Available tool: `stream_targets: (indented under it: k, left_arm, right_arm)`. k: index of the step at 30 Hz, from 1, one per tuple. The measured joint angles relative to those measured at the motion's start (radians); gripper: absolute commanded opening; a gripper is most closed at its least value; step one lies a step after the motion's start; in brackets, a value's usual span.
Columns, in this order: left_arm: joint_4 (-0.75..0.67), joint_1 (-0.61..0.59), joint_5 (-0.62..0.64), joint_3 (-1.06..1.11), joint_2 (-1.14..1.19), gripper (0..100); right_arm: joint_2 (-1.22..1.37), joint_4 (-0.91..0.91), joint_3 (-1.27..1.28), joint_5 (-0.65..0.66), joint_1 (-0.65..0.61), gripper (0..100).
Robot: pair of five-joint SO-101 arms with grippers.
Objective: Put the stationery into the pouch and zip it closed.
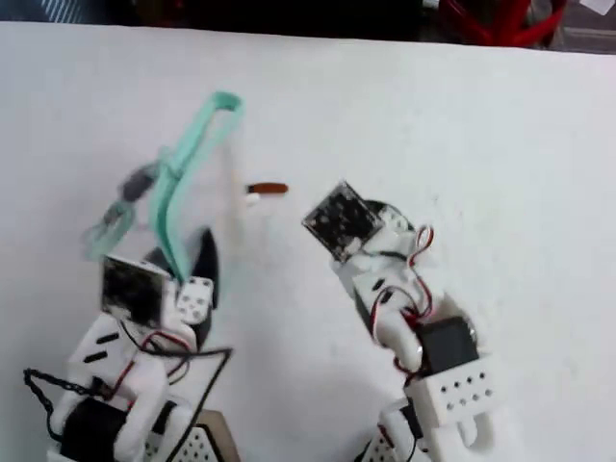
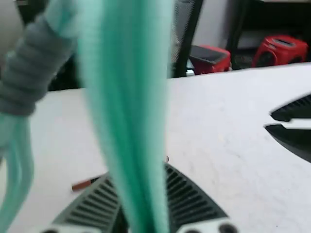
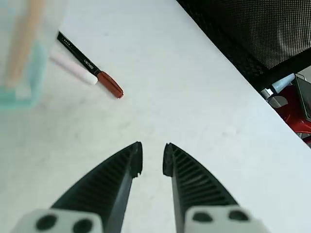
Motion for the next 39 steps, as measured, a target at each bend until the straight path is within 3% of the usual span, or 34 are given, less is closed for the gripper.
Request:
stream_targets:
  k: [3, 8, 11, 15, 18, 20, 23, 27, 30, 34, 39]
  left_arm:
    - [0.023, -0.06, -0.087, -0.048, -0.012, 2]
    - [0.026, -0.009, -0.176, -0.135, -0.011, 2]
    - [-0.008, -0.044, -0.095, -0.138, 0.002, 2]
    - [-0.003, -0.17, -0.069, -0.158, -0.012, 2]
    - [-0.023, -0.135, -0.091, -0.175, 0.003, 3]
    - [0.02, -0.187, -0.152, -0.218, -0.012, 2]
    - [0.021, -0.21, -0.107, -0.287, 0.002, 2]
    - [0.092, -0.39, -0.029, -0.453, -0.014, 2]
    - [0.075, -0.362, 0.1, -0.465, -0.011, 2]
    - [0.069, -0.37, -0.046, -0.493, -0.012, 2]
    - [0.031, -0.377, 0.014, -0.381, -0.011, 2]
  right_arm:
    - [-0.155, -0.126, 0.212, -0.077, 0.026, 7.3]
    - [-0.411, -0.238, 0.471, -0.11, 0.02, 7.3]
    - [-0.535, -0.241, 0.549, -0.114, 0.021, 7.3]
    - [-0.629, -0.206, 0.565, -0.117, 0.014, 7.3]
    - [-0.64, -0.178, 0.566, -0.117, -0.006, 7.3]
    - [-0.64, -0.172, 0.566, -0.117, -0.012, 7.3]
    - [-0.64, -0.17, 0.566, -0.117, -0.012, 7.3]
    - [-0.64, -0.17, 0.566, -0.117, -0.012, 7.3]
    - [-0.64, -0.17, 0.566, -0.117, -0.012, 7.3]
    - [-0.64, -0.17, 0.566, -0.117, -0.009, 7.3]
    - [-0.64, -0.17, 0.566, -0.117, -0.009, 7.3]
